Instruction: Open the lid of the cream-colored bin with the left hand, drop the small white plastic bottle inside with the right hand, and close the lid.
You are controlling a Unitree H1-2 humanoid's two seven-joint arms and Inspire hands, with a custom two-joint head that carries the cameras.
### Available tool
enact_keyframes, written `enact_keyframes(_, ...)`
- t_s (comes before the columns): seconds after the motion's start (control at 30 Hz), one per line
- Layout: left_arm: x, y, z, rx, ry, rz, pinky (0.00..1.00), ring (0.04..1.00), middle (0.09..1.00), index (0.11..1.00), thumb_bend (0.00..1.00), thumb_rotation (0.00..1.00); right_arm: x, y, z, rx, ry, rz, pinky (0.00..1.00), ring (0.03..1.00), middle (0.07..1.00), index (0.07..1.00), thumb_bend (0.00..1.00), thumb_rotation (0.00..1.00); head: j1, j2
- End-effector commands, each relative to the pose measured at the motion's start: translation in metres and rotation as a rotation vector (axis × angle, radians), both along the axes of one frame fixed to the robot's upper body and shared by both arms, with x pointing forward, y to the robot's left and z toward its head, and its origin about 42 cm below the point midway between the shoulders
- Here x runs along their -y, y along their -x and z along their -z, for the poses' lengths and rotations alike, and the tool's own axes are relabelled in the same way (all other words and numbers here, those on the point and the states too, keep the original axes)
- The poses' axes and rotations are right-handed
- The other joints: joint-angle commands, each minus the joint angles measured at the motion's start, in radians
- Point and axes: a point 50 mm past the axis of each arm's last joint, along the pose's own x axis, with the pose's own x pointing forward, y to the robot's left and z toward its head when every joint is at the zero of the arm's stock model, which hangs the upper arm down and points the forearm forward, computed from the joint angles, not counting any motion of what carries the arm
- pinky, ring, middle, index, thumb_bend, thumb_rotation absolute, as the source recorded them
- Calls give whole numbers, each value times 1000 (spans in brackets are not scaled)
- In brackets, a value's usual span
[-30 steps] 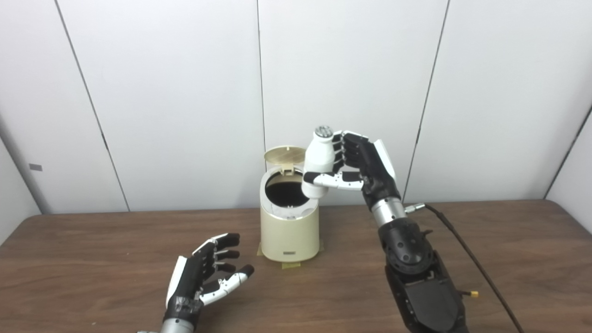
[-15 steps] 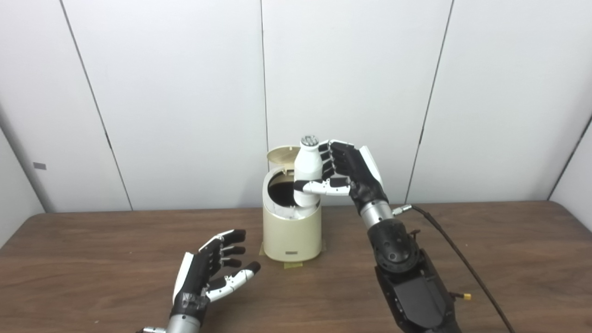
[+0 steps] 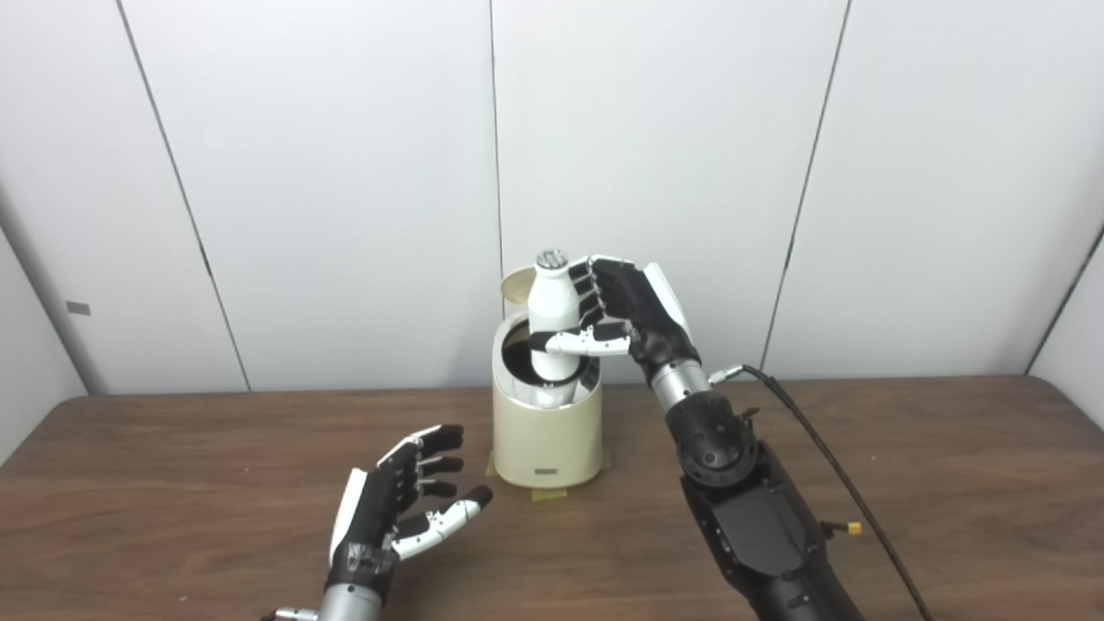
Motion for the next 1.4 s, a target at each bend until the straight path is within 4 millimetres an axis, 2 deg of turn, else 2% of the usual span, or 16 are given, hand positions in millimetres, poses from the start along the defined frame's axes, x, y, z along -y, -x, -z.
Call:
enact_keyframes(0.0,5,-7,-24,88,3,8,624,735,791,777,676,108,-11,-8,-41,133,-21,-31,310,407,500,540,493,0,3,3)
enact_keyframes(0.53,9,-6,-24,87,3,10,615,720,787,773,673,83,-15,-24,-36,199,67,-19,312,405,495,531,495,0,10,12)
enact_keyframes(0.63,9,-6,-25,85,1,8,609,718,787,771,675,85,-12,-25,-33,194,142,-71,375,441,497,495,501,0,10,14)
enact_keyframes(0.67,9,-6,-25,84,0,8,610,719,787,771,676,86,-12,-26,-32,176,160,-96,444,449,507,488,509,0,10,17)
enact_keyframes(0.7,9,-6,-25,83,0,8,612,720,787,770,676,88,-11,-26,-31,163,168,-111,500,533,516,483,517,0,10,17)
enact_keyframes(0.73,9,-5,-25,81,-2,8,613,720,787,770,676,88,-10,-27,-30,146,182,-126,522,576,519,482,520,0,9,17)
enact_keyframes(0.77,9,-5,-25,80,-3,8,614,719,786,770,677,88,-9,-27,-29,135,191,-139,518,653,657,604,693,0,10,17)
enact_keyframes(0.8,9,-5,-26,80,-4,8,615,720,785,770,676,86,-8,-27,-28,130,198,-147,515,682,718,655,748,0,9,17)
enact_keyframes(0.9,9,-5,-26,79,-1,8,614,718,784,769,677,83,-6,-26,-27,123,222,-156,506,706,794,718,785,0,7,18)
enact_keyframes(1.07,8,-5,-25,82,-5,11,614,717,783,768,676,83,-2,-26,-31,117,245,-147,530,729,815,751,810,0,3,19)
enact_keyframes(1.37,7,-6,-25,85,-7,16,616,716,783,769,674,76,4,-19,-30,122,230,-149,520,720,797,736,812,0,0,20)
